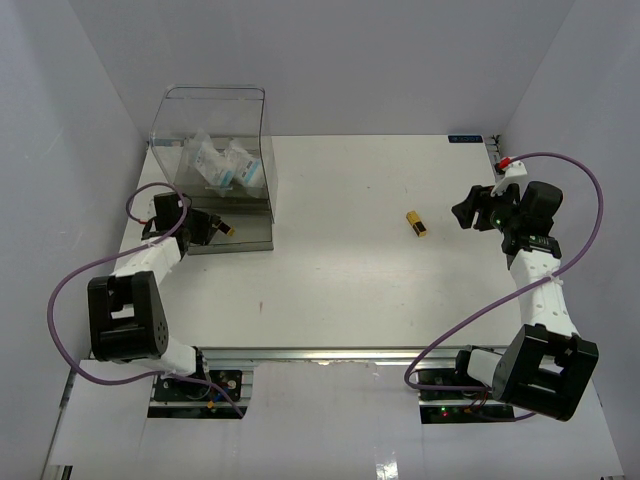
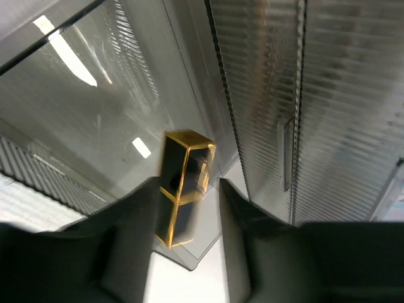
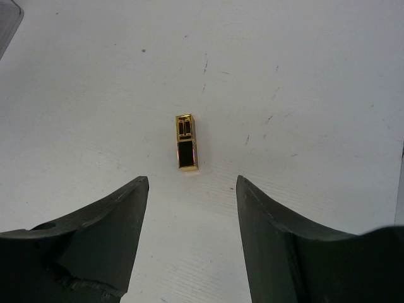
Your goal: Organize the makeup
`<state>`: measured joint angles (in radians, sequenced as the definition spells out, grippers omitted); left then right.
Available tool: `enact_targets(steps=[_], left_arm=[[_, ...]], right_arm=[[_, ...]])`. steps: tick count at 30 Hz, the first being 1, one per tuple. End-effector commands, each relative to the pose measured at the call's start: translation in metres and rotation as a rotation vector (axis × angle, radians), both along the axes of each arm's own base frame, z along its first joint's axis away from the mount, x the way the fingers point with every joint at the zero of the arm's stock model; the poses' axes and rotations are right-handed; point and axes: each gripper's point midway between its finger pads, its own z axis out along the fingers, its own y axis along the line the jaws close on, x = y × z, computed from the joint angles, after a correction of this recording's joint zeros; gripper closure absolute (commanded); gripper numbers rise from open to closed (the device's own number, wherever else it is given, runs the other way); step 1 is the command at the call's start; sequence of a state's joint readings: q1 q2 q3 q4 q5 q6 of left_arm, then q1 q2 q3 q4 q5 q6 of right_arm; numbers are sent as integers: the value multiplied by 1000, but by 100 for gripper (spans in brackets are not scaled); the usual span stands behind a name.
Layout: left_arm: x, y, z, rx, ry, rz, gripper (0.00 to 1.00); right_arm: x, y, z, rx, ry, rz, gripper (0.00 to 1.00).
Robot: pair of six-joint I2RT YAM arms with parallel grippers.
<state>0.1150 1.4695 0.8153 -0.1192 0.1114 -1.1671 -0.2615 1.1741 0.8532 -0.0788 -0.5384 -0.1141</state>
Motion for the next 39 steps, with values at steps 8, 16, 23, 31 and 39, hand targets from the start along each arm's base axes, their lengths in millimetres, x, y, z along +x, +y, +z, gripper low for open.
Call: enact_targets(steps=[8, 16, 23, 31, 39], left_arm=[[21, 1, 36, -23, -142, -108, 23], [-13, -44, 111, 85, -519, -475, 18], [-70, -71, 136, 301, -692, -792, 2], [-99, -67, 148, 488, -769, -774, 2], [-103, -63, 156, 530, -779, -743, 2]], right_arm=[[-11, 36, -11, -12, 7, 259, 35], [-10, 84, -65, -171, 177, 383, 34], [34, 79, -109, -501, 264, 173, 29], [71, 64, -116, -624, 274, 85, 28], [83, 76, -143, -594, 356, 148, 33]])
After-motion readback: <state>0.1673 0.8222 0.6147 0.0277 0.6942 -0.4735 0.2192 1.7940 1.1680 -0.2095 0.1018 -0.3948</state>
